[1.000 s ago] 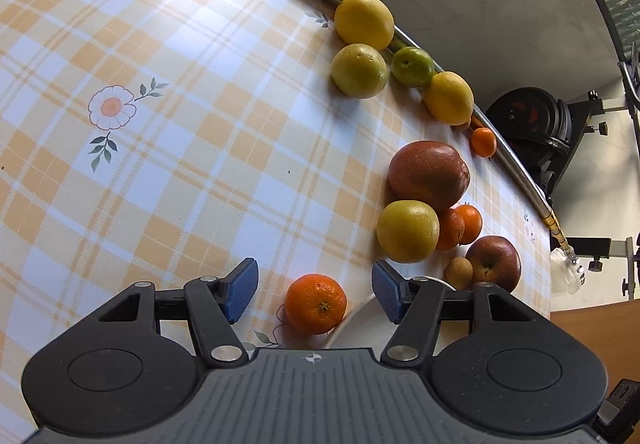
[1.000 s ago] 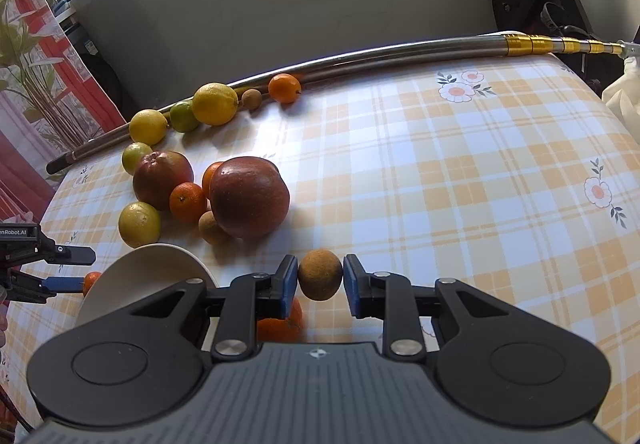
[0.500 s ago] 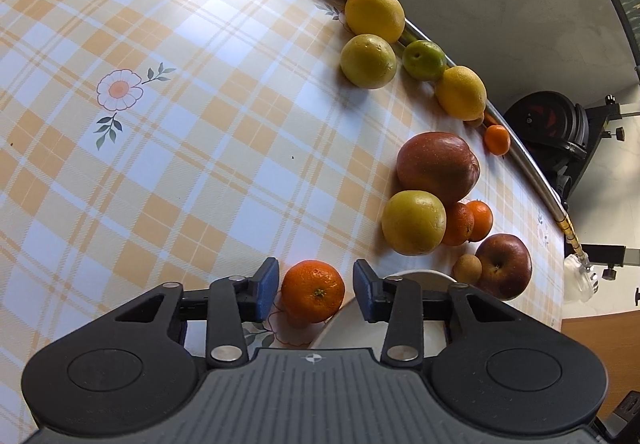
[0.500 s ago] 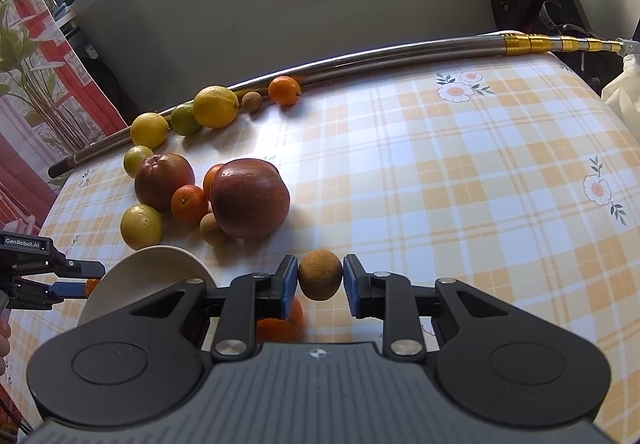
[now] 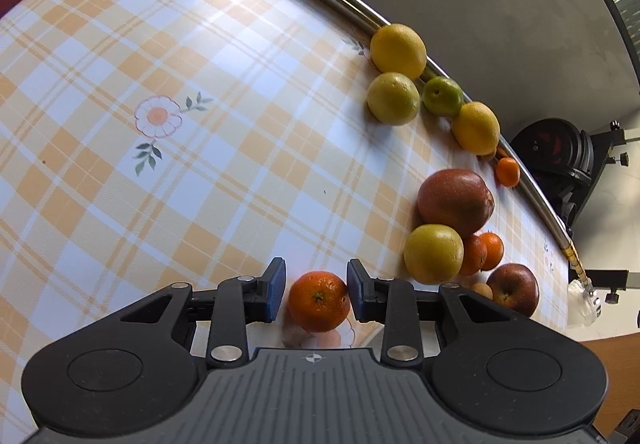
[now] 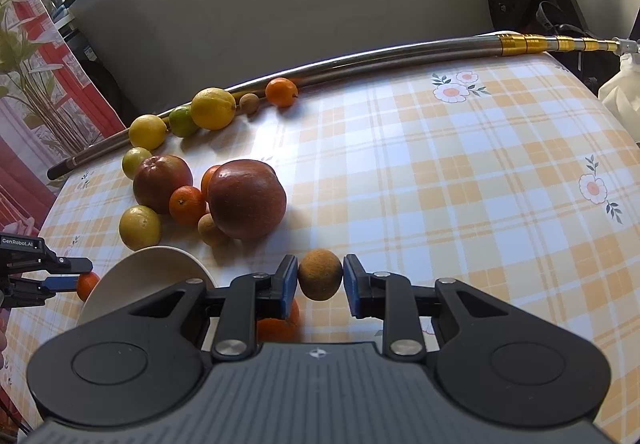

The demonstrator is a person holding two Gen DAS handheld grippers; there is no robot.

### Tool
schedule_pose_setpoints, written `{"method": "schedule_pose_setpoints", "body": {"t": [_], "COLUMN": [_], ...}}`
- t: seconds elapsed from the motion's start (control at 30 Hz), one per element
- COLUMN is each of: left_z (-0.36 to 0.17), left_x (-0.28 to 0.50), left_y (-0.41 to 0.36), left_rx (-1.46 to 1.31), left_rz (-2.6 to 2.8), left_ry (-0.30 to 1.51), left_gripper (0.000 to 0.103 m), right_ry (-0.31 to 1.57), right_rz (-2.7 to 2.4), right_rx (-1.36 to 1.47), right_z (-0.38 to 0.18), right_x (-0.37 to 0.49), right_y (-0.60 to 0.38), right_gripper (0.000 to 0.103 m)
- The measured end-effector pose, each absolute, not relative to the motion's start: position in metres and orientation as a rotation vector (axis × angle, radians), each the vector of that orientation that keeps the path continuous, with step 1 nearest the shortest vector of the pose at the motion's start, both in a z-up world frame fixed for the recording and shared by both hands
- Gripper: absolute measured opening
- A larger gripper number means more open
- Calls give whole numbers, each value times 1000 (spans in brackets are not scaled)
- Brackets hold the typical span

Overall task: Organize fruits
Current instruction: 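Carry the mandarin to the white plate and open the left tool while right holds fruit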

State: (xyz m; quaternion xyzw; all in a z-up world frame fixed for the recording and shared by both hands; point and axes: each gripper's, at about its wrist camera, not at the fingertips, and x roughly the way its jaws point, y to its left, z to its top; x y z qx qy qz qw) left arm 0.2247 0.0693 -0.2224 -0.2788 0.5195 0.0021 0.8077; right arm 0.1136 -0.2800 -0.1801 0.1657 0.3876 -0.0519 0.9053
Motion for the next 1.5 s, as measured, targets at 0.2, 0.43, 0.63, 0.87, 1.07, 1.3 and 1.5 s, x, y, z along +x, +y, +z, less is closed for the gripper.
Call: {"method": "schedule_pose_setpoints", "body": {"t": [0.2, 0.43, 0.63, 0.87, 1.07, 1.3, 1.5], "left_z": [-223, -227, -229, -228, -228, -222, -204], "left_x": [229, 224, 224, 224, 220, 213, 200], "left_y": [74, 68, 62, 46, 45, 51, 53], "left_rx": [-640, -651, -644, -588, -544, -496, -402], "left_rz": [-2, -4, -6, -21, -14, -35, -90], "left_ry": [1146, 1176, 1177, 1174, 1158, 1118, 1044], "left_gripper": [37, 49, 49, 48, 36, 36, 36], "right_ry": [798, 794, 796, 793, 787, 772, 761], "right_rz": [-105, -103, -104, -102, -96, -96, -83], "right_rx": [344, 338, 344, 345, 358, 368, 364], "right_z": [-180, -178, -179, -178, -176, -170, -165], "right_x": [112, 112, 112, 111, 108, 99, 90], "right_y": [-280, -278, -278, -278, -276, -273, -264], "right_gripper": [27, 27, 27, 27, 27, 27, 27]}}
